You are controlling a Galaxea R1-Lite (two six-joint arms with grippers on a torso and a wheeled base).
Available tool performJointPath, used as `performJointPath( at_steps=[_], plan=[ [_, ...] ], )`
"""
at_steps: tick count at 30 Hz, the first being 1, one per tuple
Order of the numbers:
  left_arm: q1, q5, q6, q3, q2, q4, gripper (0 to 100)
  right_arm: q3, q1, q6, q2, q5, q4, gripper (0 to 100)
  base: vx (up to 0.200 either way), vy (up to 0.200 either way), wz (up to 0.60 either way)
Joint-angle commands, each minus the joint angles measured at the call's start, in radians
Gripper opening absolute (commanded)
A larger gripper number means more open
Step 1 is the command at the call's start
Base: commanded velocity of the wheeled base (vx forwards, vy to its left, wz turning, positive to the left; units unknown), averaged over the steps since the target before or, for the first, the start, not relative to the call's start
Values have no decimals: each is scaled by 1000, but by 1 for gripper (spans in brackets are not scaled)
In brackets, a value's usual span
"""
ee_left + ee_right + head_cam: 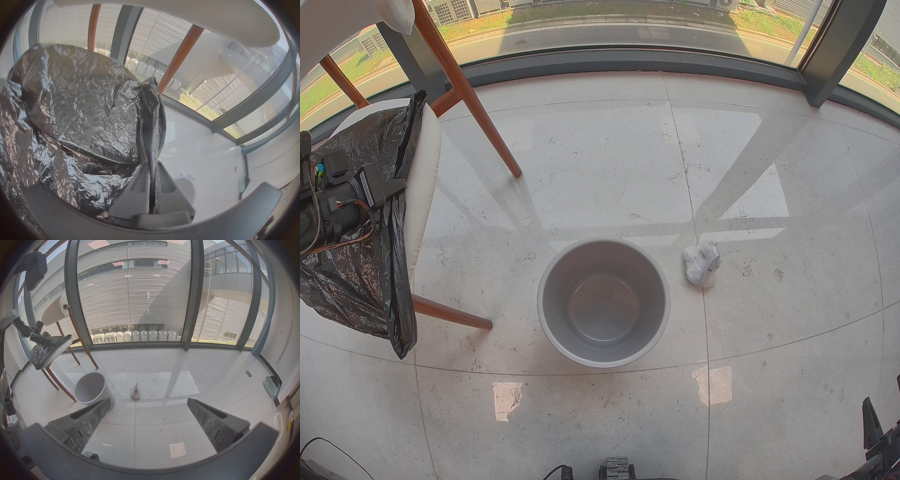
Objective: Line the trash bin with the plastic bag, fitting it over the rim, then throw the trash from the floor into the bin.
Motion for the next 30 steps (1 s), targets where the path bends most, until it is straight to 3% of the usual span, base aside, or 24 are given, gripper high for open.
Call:
performJointPath(
  at_steps=[1, 3, 9, 12, 15, 23, 30],
  plan=[
    [1, -54, -69, -2, -13, -3, 0, 18, -1, 0, -16, 0, -1, 100, 0, 0, 0],
    [1, -94, -142, -1, -36, -3, 0, 18, 1, 0, -16, 0, -1, 100, 0, 0, 0],
    [-7, -141, -195, 21, -84, -4, 0, 18, -1, 0, -16, 0, -1, 100, 0, 0, 0],
    [-7, -276, -213, 41, -130, -4, 0, 18, 1, 0, -16, 0, -1, 100, 0, 0, 0],
    [-7, -318, -213, 39, -144, -4, 0, 18, -1, 0, -16, 0, -1, 100, 0, 0, 0],
    [-82, -384, -219, 41, -147, -3, 0, 18, -1, 0, -16, 0, -1, 100, 0, 0, 0],
    [-180, -379, -218, 35, -144, -6, 0, 18, -1, 0, -16, 0, -1, 100, 0, 0, 0]
  ],
)
